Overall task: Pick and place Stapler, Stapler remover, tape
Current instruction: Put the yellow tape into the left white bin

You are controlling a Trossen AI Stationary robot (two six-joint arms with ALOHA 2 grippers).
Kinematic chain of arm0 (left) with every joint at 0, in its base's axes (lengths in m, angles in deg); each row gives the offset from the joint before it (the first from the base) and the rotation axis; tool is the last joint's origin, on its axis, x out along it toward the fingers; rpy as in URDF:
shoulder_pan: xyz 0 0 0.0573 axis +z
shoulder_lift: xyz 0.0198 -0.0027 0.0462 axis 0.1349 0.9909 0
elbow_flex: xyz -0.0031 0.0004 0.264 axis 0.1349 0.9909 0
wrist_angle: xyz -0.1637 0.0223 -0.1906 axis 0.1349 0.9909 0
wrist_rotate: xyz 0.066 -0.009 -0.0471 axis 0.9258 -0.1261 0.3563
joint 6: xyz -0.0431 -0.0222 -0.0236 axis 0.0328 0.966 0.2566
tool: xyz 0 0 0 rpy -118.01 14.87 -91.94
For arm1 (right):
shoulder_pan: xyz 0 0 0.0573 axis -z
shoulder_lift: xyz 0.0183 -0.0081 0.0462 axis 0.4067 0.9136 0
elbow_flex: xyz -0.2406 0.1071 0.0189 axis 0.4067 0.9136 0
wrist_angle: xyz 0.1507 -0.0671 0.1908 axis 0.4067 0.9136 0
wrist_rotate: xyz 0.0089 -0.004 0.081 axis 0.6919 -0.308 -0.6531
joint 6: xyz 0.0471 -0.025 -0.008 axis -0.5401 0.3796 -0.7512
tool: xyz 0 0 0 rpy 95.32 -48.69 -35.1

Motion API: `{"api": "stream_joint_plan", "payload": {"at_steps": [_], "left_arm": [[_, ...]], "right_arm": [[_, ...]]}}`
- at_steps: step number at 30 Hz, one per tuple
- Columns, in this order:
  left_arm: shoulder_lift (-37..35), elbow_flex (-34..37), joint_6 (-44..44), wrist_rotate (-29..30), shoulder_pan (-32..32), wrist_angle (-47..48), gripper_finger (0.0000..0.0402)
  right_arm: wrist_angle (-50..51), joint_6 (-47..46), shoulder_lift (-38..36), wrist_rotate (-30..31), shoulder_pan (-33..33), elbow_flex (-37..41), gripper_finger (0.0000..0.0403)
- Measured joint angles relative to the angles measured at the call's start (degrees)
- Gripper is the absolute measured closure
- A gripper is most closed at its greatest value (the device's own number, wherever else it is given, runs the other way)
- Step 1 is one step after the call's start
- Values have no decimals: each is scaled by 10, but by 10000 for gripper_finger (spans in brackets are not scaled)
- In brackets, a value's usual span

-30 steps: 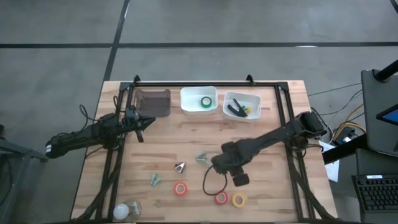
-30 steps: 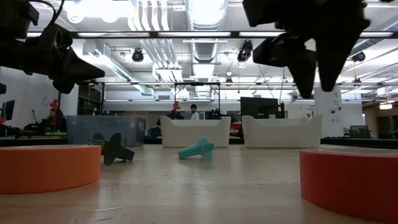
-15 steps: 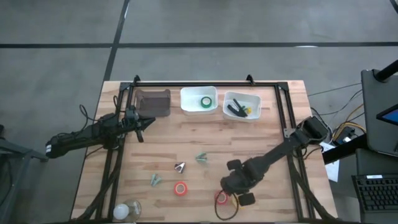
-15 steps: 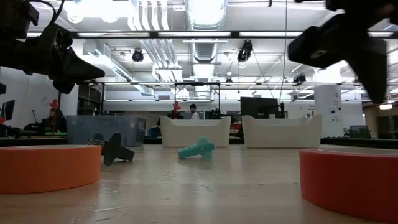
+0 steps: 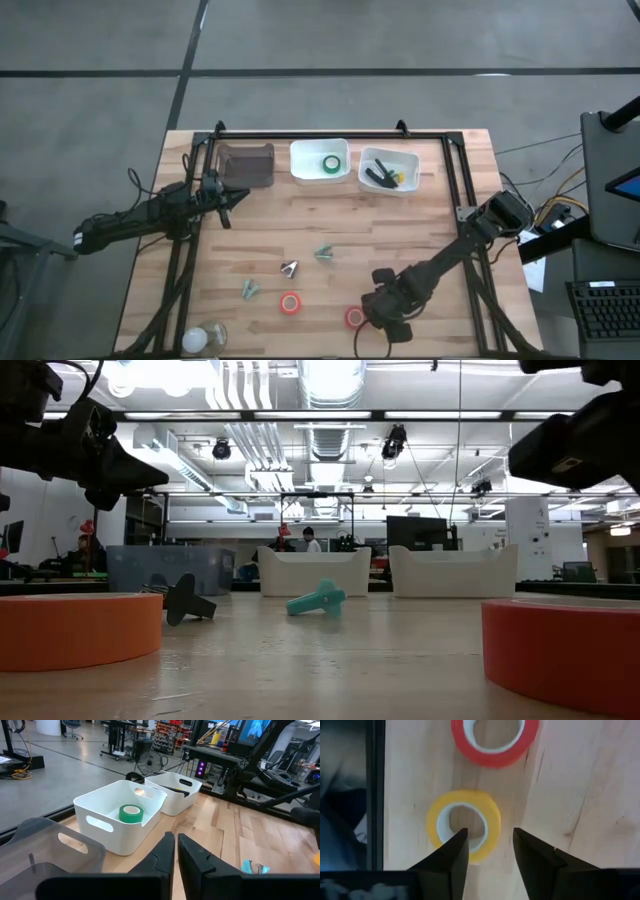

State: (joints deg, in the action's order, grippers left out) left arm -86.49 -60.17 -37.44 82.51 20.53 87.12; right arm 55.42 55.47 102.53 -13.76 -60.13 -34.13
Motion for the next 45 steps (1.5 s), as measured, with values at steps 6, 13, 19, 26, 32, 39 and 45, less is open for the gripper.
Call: {"api": "stream_joint_plan", "payload": {"at_steps": [6, 13, 19, 26, 32, 39, 45], "left_arm": [[0, 0, 0, 0, 0, 0, 377], [0, 0, 0, 0, 0, 0, 378], [0, 0, 0, 0, 0, 0, 376], [0, 0, 0, 0, 0, 0, 378], [0, 0, 0, 0, 0, 0, 378], [0, 0, 0, 0, 0, 0, 376], [0, 0, 0, 0, 0, 0, 378]], "right_arm": [[-37, -30, 0, 4, -2, 20, 255], [-63, -55, 0, 3, -9, 51, 266], [-83, -58, 0, 2, -10, 78, 280], [-89, -46, -2, -3, -10, 94, 317], [-76, -17, -1, -3, 0, 81, 359], [-49, 23, -2, 9, 38, 58, 362], [53, 95, -3, 15, 87, 24, 355]]}}
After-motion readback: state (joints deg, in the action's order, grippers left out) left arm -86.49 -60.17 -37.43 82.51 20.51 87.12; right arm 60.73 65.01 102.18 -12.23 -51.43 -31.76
